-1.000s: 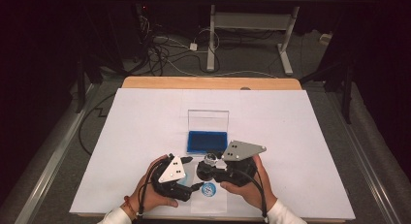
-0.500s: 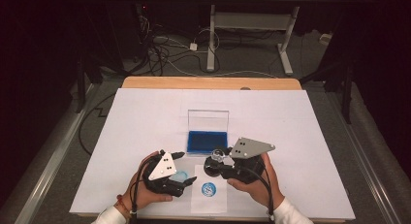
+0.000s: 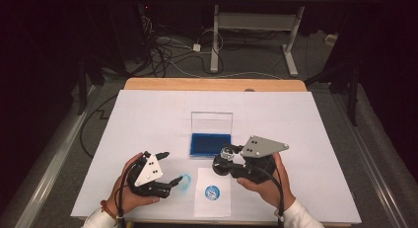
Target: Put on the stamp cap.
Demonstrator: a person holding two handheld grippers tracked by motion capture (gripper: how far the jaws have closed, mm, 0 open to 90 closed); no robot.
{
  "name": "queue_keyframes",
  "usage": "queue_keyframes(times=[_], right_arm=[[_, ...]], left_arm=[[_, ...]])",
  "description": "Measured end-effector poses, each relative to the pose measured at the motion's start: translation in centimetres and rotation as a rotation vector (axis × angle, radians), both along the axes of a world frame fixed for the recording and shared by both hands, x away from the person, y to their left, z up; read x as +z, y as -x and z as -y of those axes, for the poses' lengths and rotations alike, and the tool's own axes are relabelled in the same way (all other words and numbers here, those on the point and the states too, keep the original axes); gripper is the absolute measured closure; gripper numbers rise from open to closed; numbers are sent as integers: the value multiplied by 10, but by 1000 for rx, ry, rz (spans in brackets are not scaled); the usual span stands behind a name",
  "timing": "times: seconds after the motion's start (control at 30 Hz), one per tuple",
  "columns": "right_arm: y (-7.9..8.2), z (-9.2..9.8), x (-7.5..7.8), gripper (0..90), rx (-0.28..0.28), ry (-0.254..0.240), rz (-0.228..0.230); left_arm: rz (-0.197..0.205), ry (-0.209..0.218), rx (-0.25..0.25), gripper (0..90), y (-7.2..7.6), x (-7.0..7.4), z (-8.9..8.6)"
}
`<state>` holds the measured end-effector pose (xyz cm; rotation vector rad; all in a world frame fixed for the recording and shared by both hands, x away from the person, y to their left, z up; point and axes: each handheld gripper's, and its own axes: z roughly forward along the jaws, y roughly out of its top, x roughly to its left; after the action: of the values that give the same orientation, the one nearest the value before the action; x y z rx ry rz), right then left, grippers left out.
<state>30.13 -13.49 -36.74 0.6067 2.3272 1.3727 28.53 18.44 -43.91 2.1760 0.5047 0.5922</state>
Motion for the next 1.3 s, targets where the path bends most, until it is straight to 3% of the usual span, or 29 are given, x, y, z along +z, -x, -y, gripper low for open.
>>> queue_keyframes(times=[0.13, 0.2, 0.6, 0.97, 1.3], right_arm=[[1, 1, 1, 572, -3, 2, 3], [1, 2, 1, 572, -2, 1, 1], [-1, 2, 3, 572, -3, -4, 3], [-3, 4, 4, 572, -12, -1, 3], [-5, 6, 4, 572, -23, 4, 3]], left_arm=[[23, -10, 18, 172, 2, -2, -10], [4, -14, 26, 172, 4, -5, -14], [-8, -21, 78, 171, 10, -17, -37], [-26, -30, 121, 171, 14, -24, -49], [-47, -40, 126, 171, 16, -29, -54]])
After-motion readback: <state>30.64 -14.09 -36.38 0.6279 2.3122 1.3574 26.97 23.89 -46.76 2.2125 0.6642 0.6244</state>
